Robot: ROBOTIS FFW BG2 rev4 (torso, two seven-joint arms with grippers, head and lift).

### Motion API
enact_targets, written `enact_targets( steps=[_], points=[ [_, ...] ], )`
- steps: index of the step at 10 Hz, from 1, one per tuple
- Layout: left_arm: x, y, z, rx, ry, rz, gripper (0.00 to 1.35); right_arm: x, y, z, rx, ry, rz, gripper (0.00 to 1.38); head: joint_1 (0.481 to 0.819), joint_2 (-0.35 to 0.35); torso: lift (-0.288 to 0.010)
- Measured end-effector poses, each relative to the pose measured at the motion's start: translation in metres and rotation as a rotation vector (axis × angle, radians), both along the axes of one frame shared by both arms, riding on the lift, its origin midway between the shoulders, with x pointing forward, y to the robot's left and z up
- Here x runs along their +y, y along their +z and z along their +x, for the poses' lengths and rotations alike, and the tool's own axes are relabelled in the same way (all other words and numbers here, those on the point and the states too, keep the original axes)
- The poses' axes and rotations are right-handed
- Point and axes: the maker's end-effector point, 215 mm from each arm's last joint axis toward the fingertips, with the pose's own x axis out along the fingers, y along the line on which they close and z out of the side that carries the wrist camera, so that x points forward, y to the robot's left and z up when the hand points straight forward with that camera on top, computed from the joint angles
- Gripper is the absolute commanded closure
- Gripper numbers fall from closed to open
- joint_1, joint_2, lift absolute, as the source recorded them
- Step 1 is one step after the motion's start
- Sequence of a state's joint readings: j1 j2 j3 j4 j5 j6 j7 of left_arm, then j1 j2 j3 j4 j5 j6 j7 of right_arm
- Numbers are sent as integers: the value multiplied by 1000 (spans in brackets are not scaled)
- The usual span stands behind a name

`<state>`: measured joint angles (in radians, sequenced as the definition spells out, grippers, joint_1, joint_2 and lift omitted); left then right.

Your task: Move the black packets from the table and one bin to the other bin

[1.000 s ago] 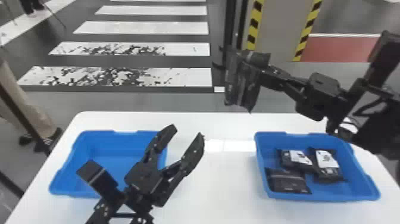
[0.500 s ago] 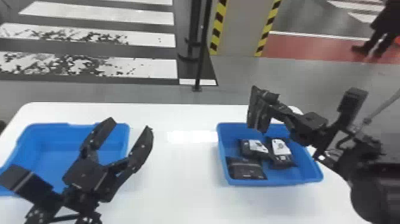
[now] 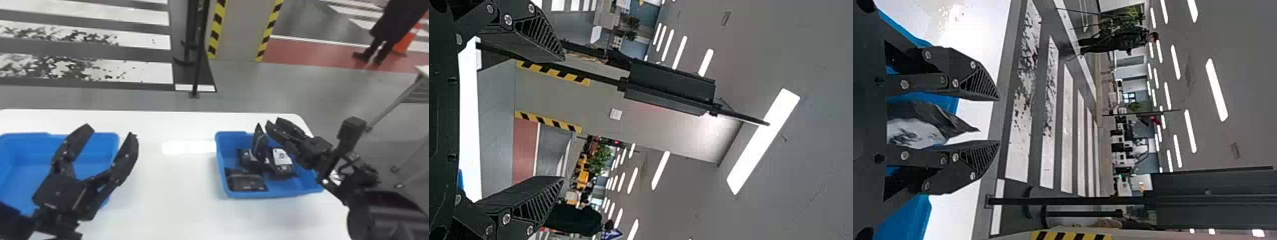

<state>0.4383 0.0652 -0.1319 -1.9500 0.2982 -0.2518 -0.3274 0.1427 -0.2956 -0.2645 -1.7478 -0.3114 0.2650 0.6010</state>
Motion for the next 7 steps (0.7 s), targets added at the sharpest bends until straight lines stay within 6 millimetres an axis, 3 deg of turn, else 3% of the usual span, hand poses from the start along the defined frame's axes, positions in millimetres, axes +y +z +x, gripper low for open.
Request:
enact_targets(
  steps=[2, 4, 6, 7],
  points=[
    [10, -1, -1, -1, 39, -4, 203, 4, 18, -32, -108, -59, 12, 64, 695, -222, -110],
    [26, -4, -3, 13, 105, 2, 203, 1, 20, -73, -145, -142, 44, 65, 695, -224, -110],
    [68, -3, -12, 47, 292, 88, 199, 4, 33, -99, -154, -201, 8, 70, 695, -177, -110],
    [89, -13, -21, 104, 381, 134, 197, 4, 39, -104, -160, -217, -4, 76, 695, -162, -110]
  ],
)
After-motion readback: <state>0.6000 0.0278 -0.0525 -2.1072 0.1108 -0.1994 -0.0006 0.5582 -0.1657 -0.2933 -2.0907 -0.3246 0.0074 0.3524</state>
